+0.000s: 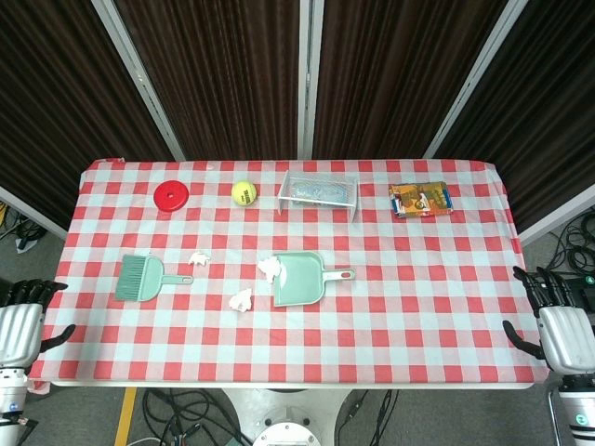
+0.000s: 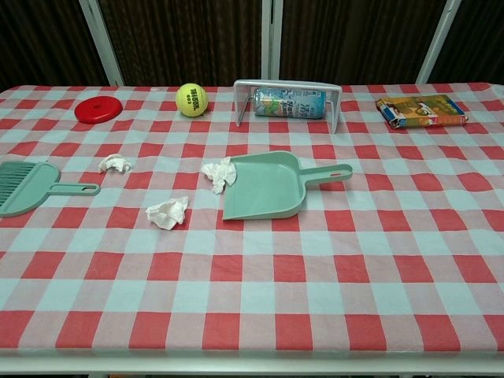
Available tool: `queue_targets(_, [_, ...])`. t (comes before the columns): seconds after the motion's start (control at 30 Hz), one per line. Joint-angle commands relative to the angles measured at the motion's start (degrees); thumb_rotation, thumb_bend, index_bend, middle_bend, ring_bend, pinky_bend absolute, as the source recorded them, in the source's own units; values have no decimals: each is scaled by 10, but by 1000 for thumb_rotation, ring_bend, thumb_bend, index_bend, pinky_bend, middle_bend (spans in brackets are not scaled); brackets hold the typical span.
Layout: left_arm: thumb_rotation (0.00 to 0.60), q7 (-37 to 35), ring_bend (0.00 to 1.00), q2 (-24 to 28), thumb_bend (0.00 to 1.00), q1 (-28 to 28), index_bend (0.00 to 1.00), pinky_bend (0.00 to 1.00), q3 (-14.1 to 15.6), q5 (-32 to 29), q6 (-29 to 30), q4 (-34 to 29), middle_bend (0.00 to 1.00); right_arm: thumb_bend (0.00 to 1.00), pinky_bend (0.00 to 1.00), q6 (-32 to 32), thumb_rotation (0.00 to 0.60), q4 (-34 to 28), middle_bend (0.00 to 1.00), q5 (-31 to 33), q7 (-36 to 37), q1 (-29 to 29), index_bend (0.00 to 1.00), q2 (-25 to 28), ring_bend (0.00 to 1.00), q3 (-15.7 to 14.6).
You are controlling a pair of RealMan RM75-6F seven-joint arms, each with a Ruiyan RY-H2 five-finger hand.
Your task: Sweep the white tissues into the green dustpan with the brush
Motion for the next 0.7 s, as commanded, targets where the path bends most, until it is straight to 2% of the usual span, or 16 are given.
queue_targets(0.03, [600, 0, 170, 0, 168, -1, 278, 152, 1, -1, -3, 0, 256, 238, 0, -2, 600, -1, 169, 2, -2, 1, 12, 0, 0, 0])
queue_targets(0.3, [600, -1, 171, 5, 167, -13, 278, 152, -3, 7, -14, -4, 256, 239, 0, 4, 600, -3, 169, 2, 0, -1, 12, 6, 0, 0])
queue_targets(0.53, [600, 17, 171, 4, 163, -76, 286, 163, -32, 25, -61, -1, 256, 240, 0, 10, 600, -5, 169, -2, 1, 2, 12, 15, 0, 5])
queue_targets(0.63, [600, 49, 176, 0, 161, -113, 302, 235, -45, 11, -108, -2, 256, 240, 0, 12, 600, -6, 169, -4, 0, 2, 12, 18, 0, 5])
queue_targets(0.7, [600, 83, 210, -3, 161, -136, 316, 328, -53, -6, -140, -6, 256, 239, 0, 14, 600, -6, 169, -5, 0, 2, 12, 21, 0, 5])
